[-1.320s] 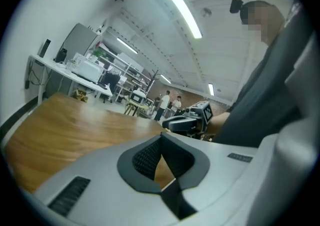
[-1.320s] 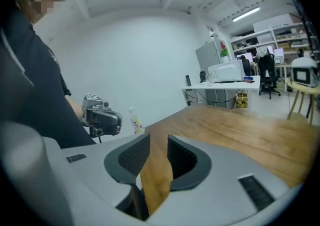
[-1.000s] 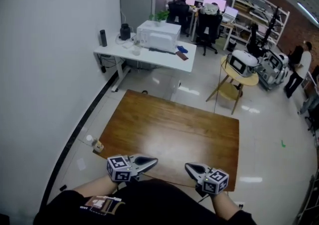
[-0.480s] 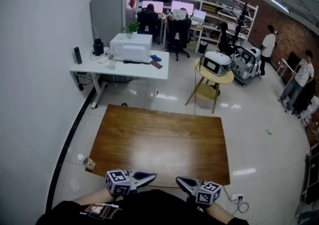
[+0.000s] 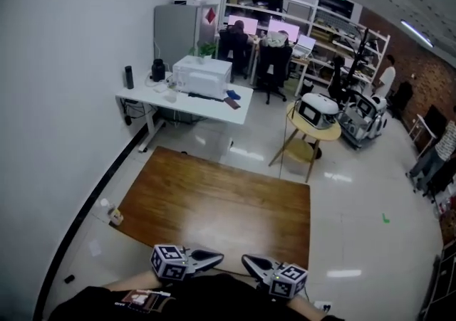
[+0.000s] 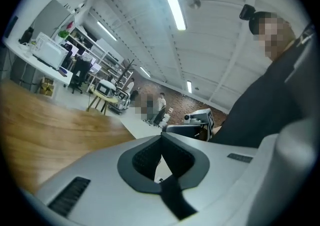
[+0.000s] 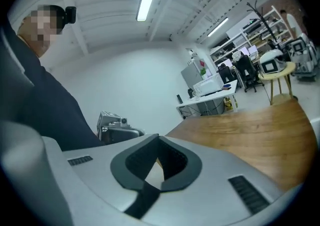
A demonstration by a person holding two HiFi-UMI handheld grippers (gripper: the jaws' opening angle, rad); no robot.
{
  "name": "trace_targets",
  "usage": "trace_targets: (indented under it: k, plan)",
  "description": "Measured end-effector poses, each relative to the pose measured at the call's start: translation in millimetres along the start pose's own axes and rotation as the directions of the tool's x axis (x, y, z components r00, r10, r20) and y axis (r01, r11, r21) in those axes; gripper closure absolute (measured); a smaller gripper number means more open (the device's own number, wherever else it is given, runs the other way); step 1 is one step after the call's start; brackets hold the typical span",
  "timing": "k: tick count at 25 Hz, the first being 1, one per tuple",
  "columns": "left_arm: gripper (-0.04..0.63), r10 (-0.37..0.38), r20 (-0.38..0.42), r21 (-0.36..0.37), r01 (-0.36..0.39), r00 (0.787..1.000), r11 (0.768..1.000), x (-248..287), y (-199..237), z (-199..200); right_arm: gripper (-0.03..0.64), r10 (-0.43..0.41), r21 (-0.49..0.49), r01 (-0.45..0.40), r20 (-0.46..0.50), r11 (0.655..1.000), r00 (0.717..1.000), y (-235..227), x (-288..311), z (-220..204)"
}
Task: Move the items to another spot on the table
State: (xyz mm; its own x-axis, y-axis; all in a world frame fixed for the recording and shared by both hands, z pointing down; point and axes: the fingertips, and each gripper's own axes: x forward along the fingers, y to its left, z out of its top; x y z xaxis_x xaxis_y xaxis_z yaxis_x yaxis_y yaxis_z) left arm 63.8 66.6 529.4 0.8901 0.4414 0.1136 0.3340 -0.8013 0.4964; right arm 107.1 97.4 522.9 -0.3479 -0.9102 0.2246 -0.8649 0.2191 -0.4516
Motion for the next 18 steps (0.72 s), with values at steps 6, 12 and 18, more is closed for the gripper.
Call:
trace_targets:
  k: [6,12,18]
  plan:
    - [0.594,0.016,0.029,0.013,-0.017,0.999,1.000,1.0,-1.2,8.8,0.617,0.020,-0.008,-0.020,0.006,1.000,1.000,-1.5,-6.5,-1.4]
    - [0.594,-0.009,0.005,0.034,0.008,1.000,0.999,0.4,-0.9,10.9,0.617,0.000,-0.018,0.001,0.030,1.000,1.000,0.7,-6.9,0.4]
    - [0.594,-0.027,-0.009,0.034,0.027,1.000,0.999,-3.2,-0.1,10.8,0.617,-0.026,-0.011,0.027,0.037,1.000,0.999,4.3,-5.4,-1.1]
